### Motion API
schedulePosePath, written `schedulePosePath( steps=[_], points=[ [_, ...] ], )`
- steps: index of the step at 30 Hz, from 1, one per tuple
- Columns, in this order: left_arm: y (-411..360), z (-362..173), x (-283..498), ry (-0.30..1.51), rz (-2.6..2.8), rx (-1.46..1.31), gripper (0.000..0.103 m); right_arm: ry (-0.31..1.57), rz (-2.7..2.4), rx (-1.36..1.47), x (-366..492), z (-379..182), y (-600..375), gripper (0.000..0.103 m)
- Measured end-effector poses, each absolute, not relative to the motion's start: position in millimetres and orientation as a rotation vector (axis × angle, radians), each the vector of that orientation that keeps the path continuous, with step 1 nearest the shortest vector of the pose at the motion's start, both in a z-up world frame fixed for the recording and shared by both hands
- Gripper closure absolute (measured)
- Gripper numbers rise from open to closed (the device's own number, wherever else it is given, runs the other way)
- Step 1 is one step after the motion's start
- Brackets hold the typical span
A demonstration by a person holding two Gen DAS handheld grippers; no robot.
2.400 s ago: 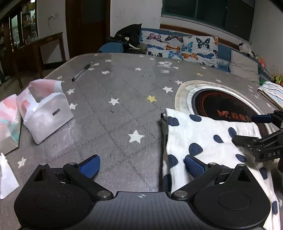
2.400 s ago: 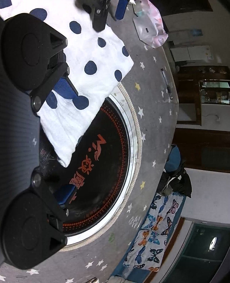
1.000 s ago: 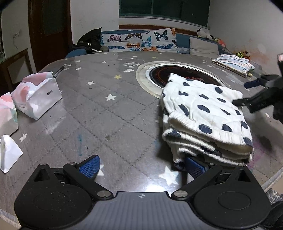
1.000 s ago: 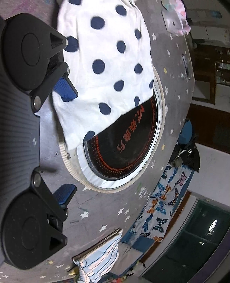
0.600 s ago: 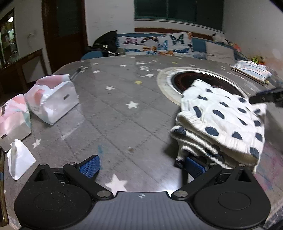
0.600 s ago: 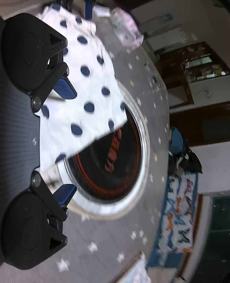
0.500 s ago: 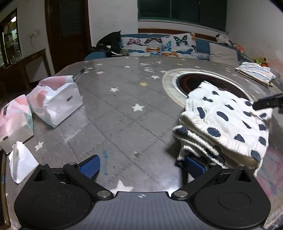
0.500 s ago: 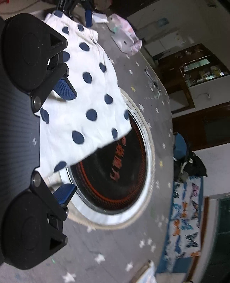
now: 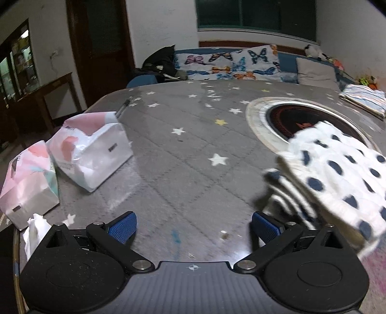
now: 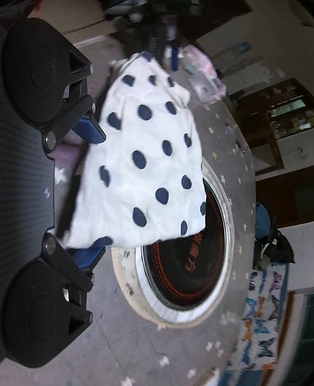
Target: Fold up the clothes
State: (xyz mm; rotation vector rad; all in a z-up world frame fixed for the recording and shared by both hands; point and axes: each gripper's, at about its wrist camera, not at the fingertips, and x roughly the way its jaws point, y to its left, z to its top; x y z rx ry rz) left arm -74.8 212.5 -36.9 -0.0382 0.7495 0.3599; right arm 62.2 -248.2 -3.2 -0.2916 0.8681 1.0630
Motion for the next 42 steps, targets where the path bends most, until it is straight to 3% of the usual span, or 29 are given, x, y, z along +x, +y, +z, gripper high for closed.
schedulePosePath(
  steps=[10,20,32,37,42],
  points=[
    [220,-19,-98,0.706,0.424,-0.174,0.000,0.606,1.155,-0.548,12,32,-217,0.010],
    [221,2,-112,0.655,0.440,-0.324,0.000,0.404,1.391,-0.840,-57,22,-156,0.013],
    [217,1,-111,0.657,0.363,-0.606,0.000,0.126,1.421,-1.195,-118,-12,-117,0.044],
    [215,-11,-110,0.664,0.324,-0.782,0.000,0.077,1.412,-1.203,-127,-14,-118,0.061],
    [210,-20,-113,0.633,0.284,-0.925,0.000,0.072,1.401,-1.130,-125,-5,-121,0.072]
  ],
)
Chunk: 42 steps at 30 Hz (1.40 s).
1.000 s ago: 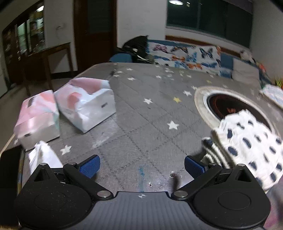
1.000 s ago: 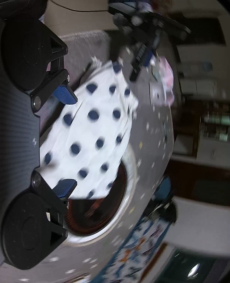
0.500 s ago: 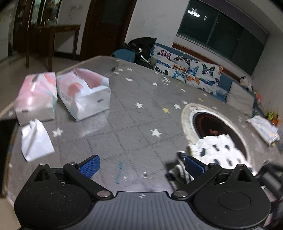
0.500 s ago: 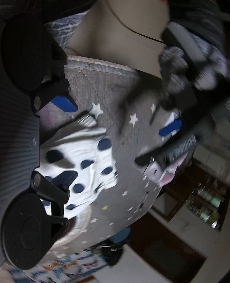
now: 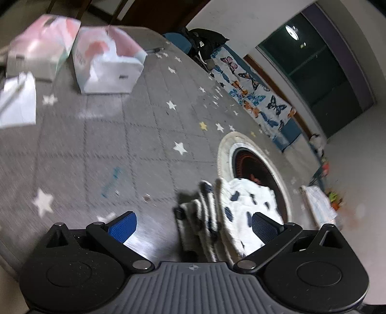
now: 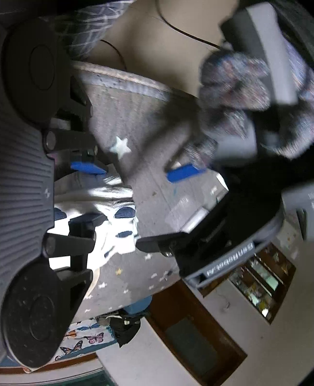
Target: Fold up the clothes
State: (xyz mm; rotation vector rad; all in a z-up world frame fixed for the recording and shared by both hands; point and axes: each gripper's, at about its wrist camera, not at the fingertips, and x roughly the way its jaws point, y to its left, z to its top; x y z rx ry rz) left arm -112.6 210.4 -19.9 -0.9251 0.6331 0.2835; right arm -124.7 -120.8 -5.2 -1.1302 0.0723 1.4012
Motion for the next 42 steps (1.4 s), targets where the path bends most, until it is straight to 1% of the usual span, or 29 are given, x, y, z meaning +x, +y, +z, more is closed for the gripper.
schedulePosePath(
  steps=[7,14,24,35,37,38,40,41,42],
  points=[
    [206,-38,-118,0.595,0.235,-1.160,0.000,0.069,1.381,-1.030,-119,13,-120,0.078],
    [205,-51,-119,0.533,0.196,-1.335,0.000,0.075,1.374,-0.973,-110,27,-121,0.080],
    [206,-53,-91,0.534,0.162,-1.335,0.000,0.093,1.389,-0.926,-107,28,-140,0.081],
    [202,-58,-86,0.503,0.095,-1.293,0.004,0.129,1.424,-0.886,-101,25,-148,0.081],
    [201,-58,-84,0.513,0.095,-1.270,0.014,0.138,1.431,-0.883,-98,23,-147,0.081],
    [201,-59,-84,0.518,0.100,-1.263,0.016,0.146,1.434,-0.880,-96,21,-147,0.081],
    [200,-60,-83,0.526,0.108,-1.252,0.027,0.167,1.438,-0.872,-93,20,-146,0.079],
    [200,-62,-83,0.530,0.110,-1.246,0.030,0.178,1.440,-0.868,-91,19,-146,0.078],
    [199,-63,-84,0.535,0.112,-1.240,0.036,0.187,1.442,-0.863,-90,19,-145,0.076]
  ],
)
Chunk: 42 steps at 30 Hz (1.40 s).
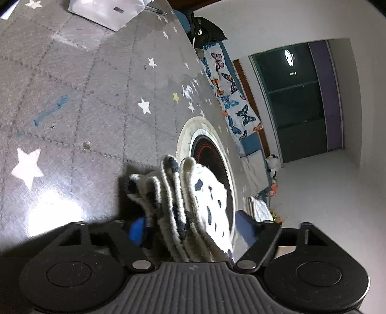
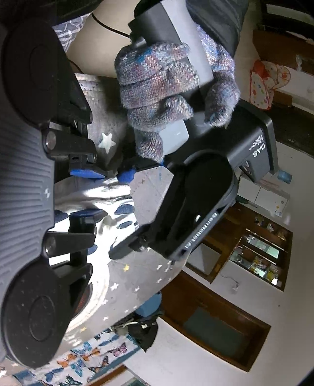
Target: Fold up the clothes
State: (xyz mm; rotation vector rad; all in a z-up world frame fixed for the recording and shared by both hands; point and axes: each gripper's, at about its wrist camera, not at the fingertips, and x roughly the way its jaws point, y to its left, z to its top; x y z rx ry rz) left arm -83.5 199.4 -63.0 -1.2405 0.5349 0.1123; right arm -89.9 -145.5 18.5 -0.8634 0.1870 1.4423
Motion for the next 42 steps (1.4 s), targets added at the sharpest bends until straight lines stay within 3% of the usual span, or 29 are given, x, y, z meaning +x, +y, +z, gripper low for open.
schedulePosePath(
  steps=[4,6,13,28,42],
  points=[
    [199,-71,-84,0.566,0.124,-1.232,0.067,0.216,1.445,-0.852,-86,16,-146,0.071],
    [199,-73,-85,0.570,0.128,-1.218,0.070,0.240,1.455,-0.828,-83,16,-149,0.070],
    [200,-69,-86,0.585,0.135,-1.156,0.071,0.342,1.422,-0.693,-52,31,-167,0.060],
    [193,-59,-77,0.621,0.130,-1.067,0.064,0.716,1.098,-0.307,61,0,-207,0.057],
    [193,-58,-73,0.623,0.120,-1.045,0.065,0.747,1.035,-0.231,95,-2,-185,0.053]
  ],
)
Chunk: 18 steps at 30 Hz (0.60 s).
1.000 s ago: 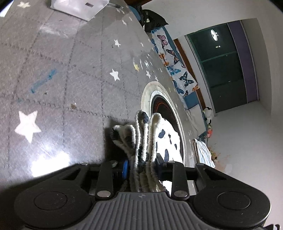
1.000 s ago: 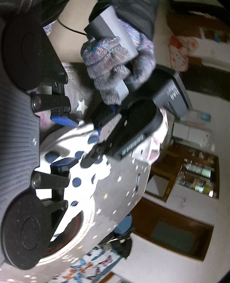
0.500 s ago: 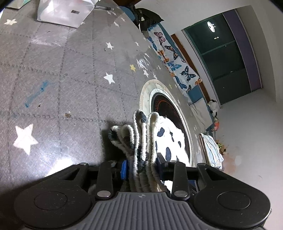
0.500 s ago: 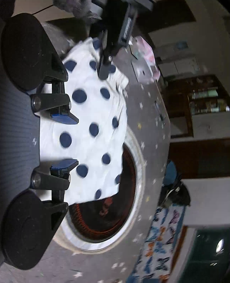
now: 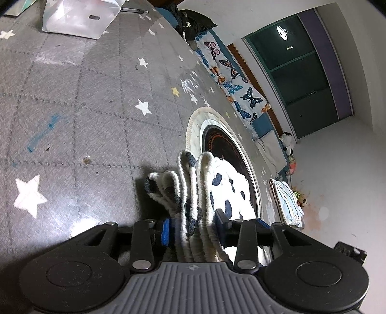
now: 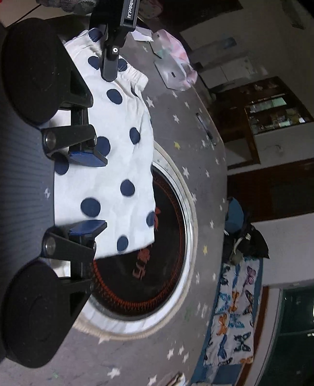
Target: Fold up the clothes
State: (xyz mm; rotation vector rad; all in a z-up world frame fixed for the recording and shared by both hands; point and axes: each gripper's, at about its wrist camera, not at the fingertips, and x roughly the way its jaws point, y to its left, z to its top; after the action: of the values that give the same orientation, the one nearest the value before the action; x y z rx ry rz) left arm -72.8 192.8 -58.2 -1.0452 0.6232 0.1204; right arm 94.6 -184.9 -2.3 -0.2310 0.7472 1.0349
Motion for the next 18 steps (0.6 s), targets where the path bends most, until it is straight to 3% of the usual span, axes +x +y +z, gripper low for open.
schedulePosePath(
  steps=[18],
  points=[
    [193,-60,-73,0.620,0.118,-1.036,0.066,0.789,1.025,-0.253,117,-8,-123,0.053]
  ],
)
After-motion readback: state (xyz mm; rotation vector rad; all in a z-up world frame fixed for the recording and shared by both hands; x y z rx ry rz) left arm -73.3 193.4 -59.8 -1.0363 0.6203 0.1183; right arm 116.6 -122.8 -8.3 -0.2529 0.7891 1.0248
